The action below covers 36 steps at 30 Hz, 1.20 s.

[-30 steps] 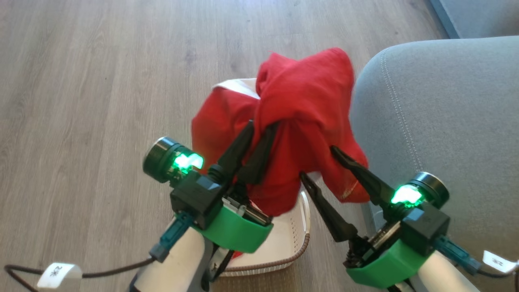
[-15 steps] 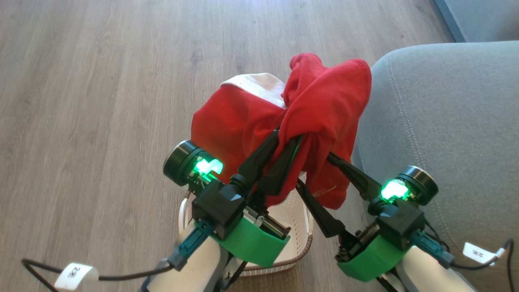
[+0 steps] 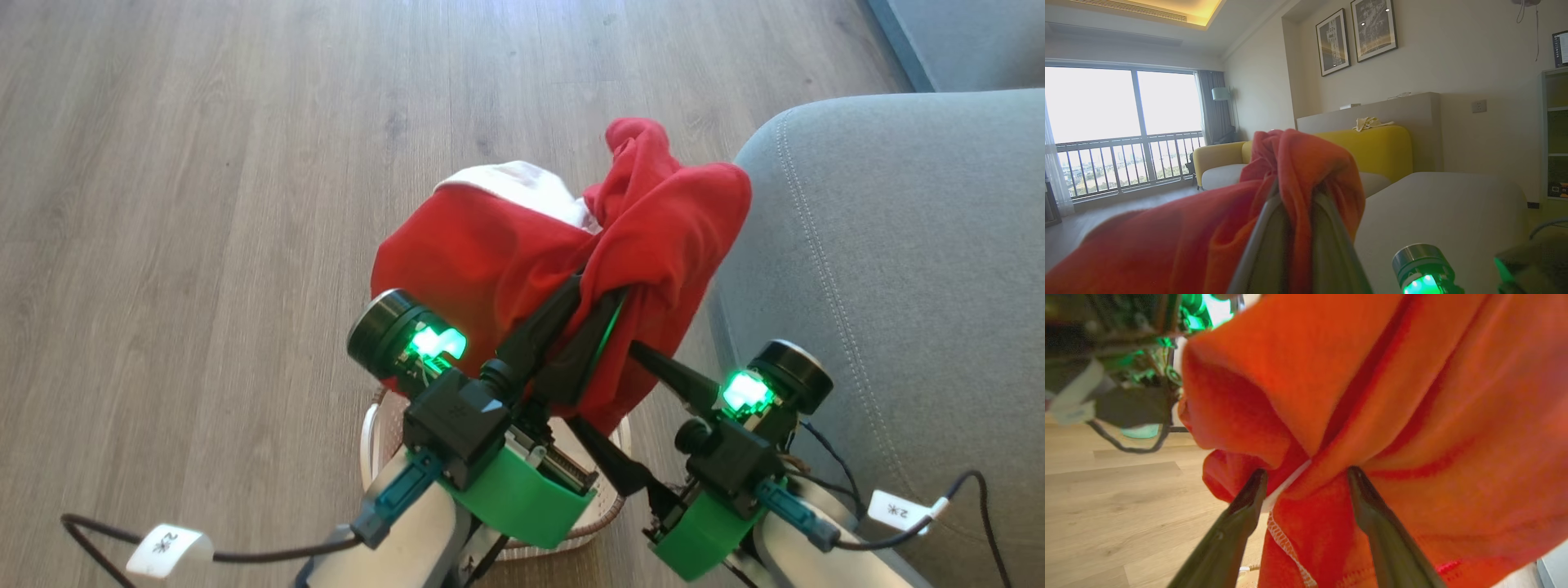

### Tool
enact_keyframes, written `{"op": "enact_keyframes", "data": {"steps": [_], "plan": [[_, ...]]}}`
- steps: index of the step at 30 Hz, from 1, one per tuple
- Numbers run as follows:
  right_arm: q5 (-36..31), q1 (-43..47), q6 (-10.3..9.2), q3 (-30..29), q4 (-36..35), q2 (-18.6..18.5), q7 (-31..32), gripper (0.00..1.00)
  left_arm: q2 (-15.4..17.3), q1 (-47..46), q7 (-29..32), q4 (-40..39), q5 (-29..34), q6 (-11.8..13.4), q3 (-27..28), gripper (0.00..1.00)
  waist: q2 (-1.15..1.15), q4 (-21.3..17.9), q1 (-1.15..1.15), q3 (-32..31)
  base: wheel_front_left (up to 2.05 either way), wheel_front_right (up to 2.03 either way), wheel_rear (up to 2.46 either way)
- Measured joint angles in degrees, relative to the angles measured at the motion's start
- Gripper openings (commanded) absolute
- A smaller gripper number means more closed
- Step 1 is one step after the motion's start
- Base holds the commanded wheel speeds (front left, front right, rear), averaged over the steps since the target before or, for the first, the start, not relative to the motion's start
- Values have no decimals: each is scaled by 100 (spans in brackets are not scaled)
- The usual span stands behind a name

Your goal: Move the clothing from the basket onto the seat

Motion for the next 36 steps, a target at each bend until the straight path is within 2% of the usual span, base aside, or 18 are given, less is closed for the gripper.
{"op": "enact_keyframes", "data": {"steps": [8, 16, 23, 24, 25, 36], "plan": [[89, 4, 0, -568, -148, 312, 0, 100, 0, -12, 0, 45, 0, -5, -36, 0, 0, 42, 0, 5, 0, 0, 0], [90, 27, 0, -803, -238, 433, 0, 100, 0, -11, 0, 76, 0, -13, -47, 0, 0, 111, 0, 4, 0, 0, 0], [90, 28, 0, -983, -241, 654, 0, 100, 1, -10, 0, 171, 0, -125, -63, 0, 0, 169, 0, 24, 0, 0, 0], [90, 30, 0, -1026, -230, 695, 0, 42, 1, -10, 0, 177, 0, -149, -70, 0, 0, 174, 0, 28, 0, 0, 0], [90, 31, 0, -1076, -232, 735, 0, 0, 1, -10, -1, 185, 0, -162, -76, 0, 0, 179, 0, 30, 0, 0, 0], [414, 216, 0, -1604, -250, 970, 0, 0, 1, 0, 0, 258, 0, -256, -30, 0, 0, 172, 0, -7, 0, 0, 0]]}}
